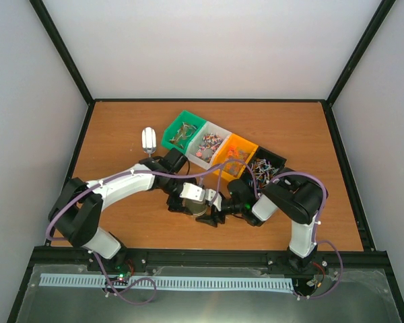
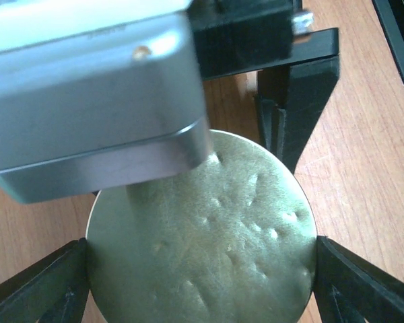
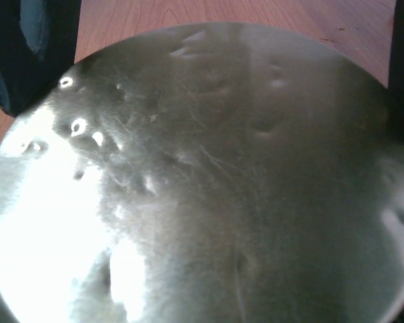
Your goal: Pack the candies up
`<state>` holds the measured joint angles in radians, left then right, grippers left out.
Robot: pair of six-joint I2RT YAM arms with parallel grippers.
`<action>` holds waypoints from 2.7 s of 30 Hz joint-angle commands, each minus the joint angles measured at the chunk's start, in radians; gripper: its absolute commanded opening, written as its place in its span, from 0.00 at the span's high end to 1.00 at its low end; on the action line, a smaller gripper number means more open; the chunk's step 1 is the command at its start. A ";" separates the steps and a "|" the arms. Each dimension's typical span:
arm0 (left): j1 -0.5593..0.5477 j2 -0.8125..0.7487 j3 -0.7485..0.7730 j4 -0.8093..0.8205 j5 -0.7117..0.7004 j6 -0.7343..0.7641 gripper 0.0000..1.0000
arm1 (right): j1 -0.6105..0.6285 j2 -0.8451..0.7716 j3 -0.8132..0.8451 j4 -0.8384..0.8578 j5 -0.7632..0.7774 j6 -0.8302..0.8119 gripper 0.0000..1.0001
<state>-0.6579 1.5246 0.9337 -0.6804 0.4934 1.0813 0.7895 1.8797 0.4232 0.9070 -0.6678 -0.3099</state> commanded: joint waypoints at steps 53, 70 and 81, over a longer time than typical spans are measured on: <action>0.202 -0.111 0.292 -0.080 -0.064 -0.475 0.00 | -0.317 -0.584 0.363 -0.828 -0.101 -0.057 0.00; 0.551 0.286 1.154 -0.476 -0.059 -0.965 0.00 | -0.652 -0.461 0.815 -0.990 0.021 0.191 0.00; 0.763 0.217 0.950 -0.449 -0.152 -0.983 0.00 | -0.934 -0.428 0.842 -1.092 -0.006 0.286 0.00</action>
<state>0.0631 1.8015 1.9942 -1.1309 0.3862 0.1272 -0.0704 1.4490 1.2705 -0.1303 -0.6624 -0.0727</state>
